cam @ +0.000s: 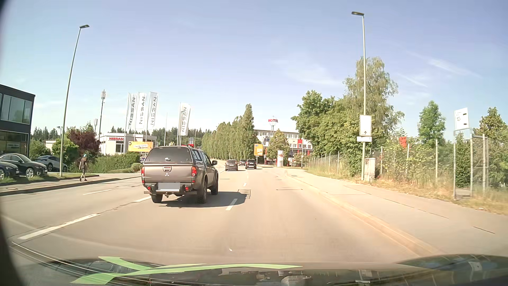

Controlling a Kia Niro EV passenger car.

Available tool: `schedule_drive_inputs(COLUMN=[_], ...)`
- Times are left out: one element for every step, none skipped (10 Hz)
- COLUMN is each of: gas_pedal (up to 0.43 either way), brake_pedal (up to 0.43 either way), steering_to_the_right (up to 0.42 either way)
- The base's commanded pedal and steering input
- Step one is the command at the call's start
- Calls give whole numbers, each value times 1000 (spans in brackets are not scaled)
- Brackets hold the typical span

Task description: Follow the waypoints while adhering to traffic rules and regulations

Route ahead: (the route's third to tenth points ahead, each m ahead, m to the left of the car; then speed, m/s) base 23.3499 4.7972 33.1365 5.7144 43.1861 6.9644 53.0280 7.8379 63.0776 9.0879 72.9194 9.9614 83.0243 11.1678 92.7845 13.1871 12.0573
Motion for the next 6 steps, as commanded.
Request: schedule_drive_inputs(gas_pedal=[87,87,87,87,87,87], brake_pedal=[0,0,0,0,0,0], steering_to_the_right=[-9,-9,-9,-9,-9,-9])
